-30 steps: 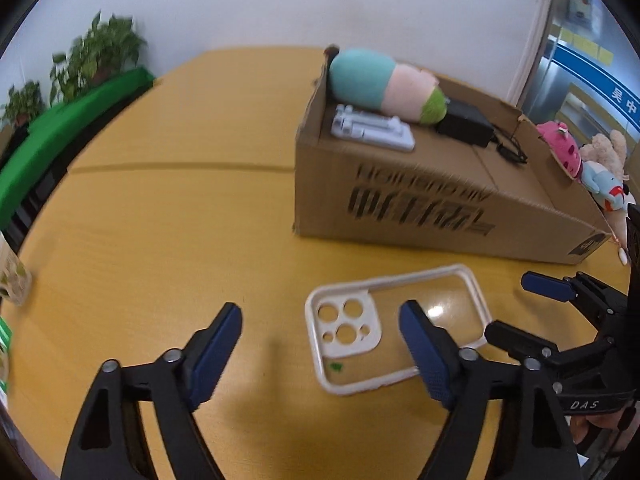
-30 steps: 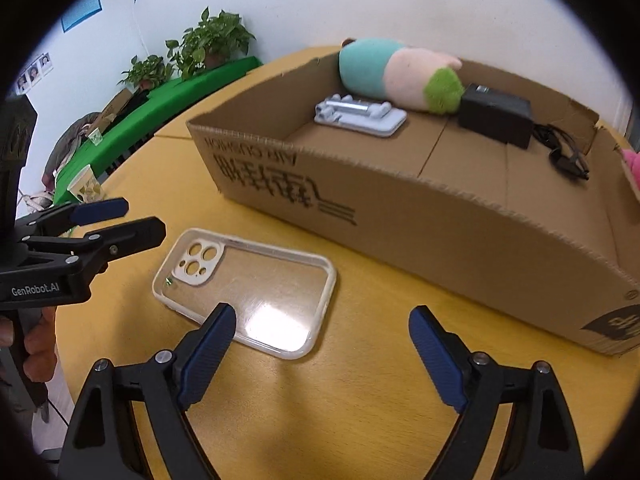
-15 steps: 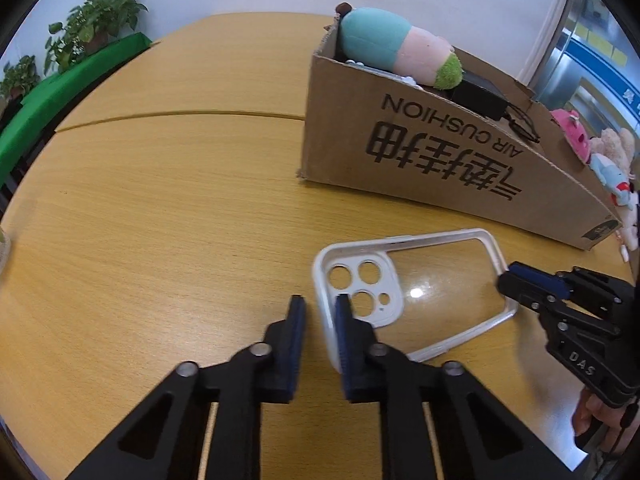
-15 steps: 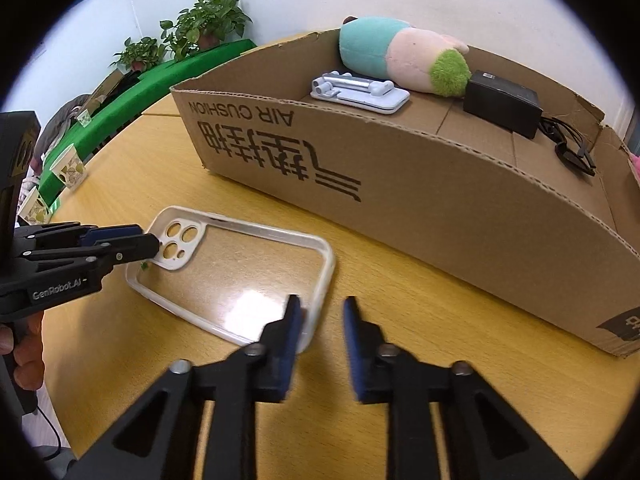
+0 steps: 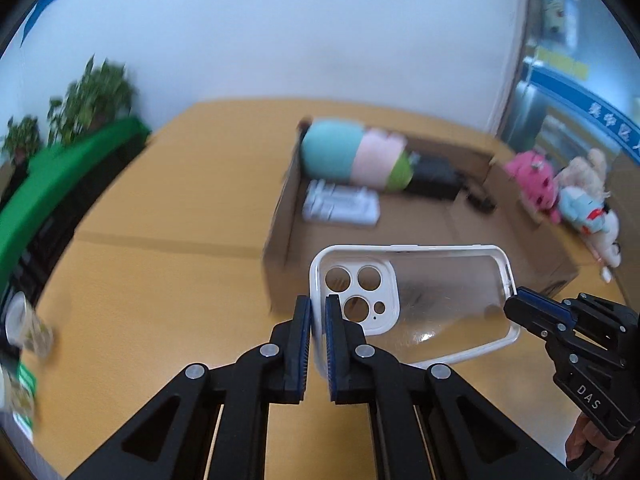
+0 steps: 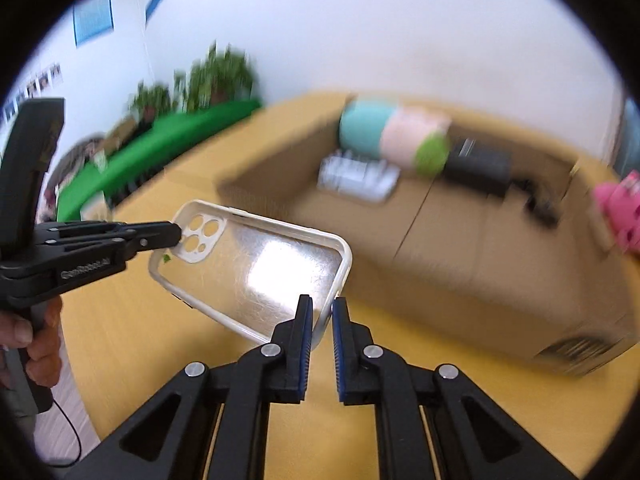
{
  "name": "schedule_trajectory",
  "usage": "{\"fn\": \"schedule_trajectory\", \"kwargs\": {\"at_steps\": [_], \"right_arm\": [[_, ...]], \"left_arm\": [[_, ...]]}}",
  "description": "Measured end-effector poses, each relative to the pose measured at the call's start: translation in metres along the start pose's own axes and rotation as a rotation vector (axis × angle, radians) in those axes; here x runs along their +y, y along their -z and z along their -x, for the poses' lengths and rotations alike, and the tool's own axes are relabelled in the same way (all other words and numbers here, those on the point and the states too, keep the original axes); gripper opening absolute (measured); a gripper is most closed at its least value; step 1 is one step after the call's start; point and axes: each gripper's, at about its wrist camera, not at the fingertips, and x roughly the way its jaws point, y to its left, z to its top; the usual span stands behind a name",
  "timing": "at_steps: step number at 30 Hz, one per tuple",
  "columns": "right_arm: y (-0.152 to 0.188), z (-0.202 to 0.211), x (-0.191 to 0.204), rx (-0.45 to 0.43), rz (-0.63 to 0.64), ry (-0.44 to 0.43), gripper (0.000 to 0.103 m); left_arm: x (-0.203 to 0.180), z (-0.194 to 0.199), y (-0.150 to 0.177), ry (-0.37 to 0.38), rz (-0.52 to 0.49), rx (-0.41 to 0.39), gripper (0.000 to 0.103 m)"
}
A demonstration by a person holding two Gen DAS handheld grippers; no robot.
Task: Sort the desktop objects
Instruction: 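Carry the phone case over the box and release it inside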
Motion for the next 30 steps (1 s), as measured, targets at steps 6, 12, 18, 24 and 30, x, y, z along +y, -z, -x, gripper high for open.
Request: {"fn": "schedule_trajectory", "kwargs": {"at_steps": [6, 12, 18, 24, 30], "right_arm": [[-0.06, 0.056, -0.034, -0.187, 0.009, 0.121, 0.009], [-0.105, 0.052, -0.089, -0.195, -0.039, 0.18, 0.009], [-0.132, -0.003, -0.152, -0.054, -0.095, 0.151, 0.012], [-0.123, -0.081, -0.2, 0.159, -0.15, 0.096, 0.012], [-0.1, -0.143, -0.224, 0.359, -0.215, 0.045, 0.012]], "left_arm": [[-0.049, 0.006, -0.08, 0.051, -0.119, -0.14, 0.004], [-0.088, -0.046, -0.147, 0.079, -0.197, -0.104, 0.004], [-0.1, -0.133, -0.174, 0.114, -0.191, 0.073, 0.004], [-0.107, -0.216, -0.166, 0.079, -0.204, 0.265, 0.004], [-0.106, -0.271, -0.143, 0.066, -0.19, 0.435, 0.004]]}}
